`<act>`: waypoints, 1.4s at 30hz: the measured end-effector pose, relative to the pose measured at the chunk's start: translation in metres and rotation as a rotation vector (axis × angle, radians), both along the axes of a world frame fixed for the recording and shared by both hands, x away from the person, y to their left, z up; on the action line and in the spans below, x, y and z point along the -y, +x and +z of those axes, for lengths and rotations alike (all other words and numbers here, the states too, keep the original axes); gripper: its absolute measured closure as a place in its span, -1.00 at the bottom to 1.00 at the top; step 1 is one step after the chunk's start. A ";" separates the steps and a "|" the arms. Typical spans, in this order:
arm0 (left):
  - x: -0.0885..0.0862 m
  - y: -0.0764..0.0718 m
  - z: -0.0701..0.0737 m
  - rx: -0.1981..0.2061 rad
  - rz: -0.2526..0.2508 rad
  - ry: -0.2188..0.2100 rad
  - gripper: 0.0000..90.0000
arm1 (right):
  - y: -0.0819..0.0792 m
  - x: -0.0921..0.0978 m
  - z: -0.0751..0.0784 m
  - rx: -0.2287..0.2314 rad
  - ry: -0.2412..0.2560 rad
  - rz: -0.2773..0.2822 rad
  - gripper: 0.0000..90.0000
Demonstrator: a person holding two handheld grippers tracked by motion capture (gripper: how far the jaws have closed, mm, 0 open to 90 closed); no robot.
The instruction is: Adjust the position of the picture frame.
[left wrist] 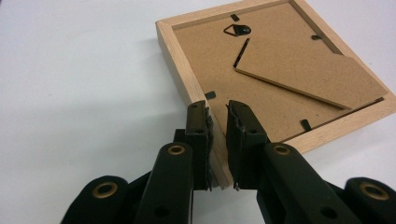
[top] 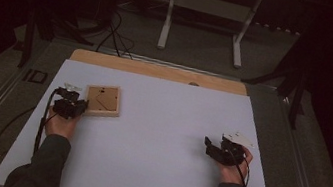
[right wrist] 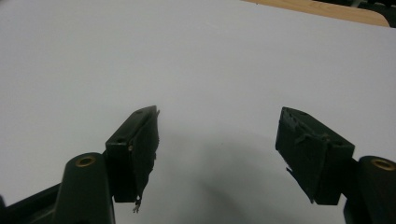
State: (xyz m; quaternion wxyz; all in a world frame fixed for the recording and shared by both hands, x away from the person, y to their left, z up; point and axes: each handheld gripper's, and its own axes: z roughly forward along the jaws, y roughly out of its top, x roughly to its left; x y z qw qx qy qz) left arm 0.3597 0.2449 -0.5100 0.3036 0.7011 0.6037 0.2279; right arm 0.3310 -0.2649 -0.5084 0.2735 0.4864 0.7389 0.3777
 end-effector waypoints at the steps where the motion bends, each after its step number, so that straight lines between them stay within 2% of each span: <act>1: 0.002 0.000 0.000 0.002 -0.005 -0.002 0.77 | 0.000 0.000 0.000 0.001 0.000 0.001 -0.35; 7: 0.011 -0.001 -0.001 0.006 -0.036 -0.008 0.77 | 0.000 0.000 0.000 0.001 0.001 0.001 -0.35; 22: 0.047 0.000 0.000 0.014 -0.154 0.004 0.77 | 0.000 0.000 0.000 0.003 0.003 0.002 -0.35; 42: 0.083 -0.003 0.000 0.027 -0.257 0.014 0.78 | 0.000 0.000 0.001 0.007 0.004 0.008 -0.27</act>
